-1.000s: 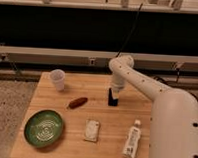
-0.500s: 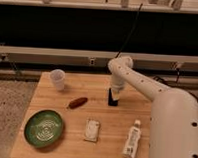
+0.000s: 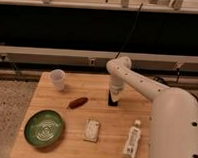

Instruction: Push the eraser across the table

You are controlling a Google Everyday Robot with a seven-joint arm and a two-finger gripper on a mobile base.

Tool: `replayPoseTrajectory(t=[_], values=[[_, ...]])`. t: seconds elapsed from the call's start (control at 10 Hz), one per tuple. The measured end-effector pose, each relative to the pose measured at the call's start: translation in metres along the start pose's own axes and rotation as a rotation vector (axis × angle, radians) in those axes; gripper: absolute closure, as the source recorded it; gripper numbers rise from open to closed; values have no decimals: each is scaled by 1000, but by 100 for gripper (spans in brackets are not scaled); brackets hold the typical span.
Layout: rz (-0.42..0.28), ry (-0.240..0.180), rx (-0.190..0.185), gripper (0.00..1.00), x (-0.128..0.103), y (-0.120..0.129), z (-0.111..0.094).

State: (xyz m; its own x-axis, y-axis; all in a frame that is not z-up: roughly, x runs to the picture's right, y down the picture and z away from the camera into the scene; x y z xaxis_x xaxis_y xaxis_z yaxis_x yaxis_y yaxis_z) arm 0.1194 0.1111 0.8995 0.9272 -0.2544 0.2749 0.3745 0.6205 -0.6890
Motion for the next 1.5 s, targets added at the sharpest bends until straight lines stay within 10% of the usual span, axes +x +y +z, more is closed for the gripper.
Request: replayPoseTrajectory(t=[1.5], values=[[-145, 24, -45, 100, -24, 26, 5]])
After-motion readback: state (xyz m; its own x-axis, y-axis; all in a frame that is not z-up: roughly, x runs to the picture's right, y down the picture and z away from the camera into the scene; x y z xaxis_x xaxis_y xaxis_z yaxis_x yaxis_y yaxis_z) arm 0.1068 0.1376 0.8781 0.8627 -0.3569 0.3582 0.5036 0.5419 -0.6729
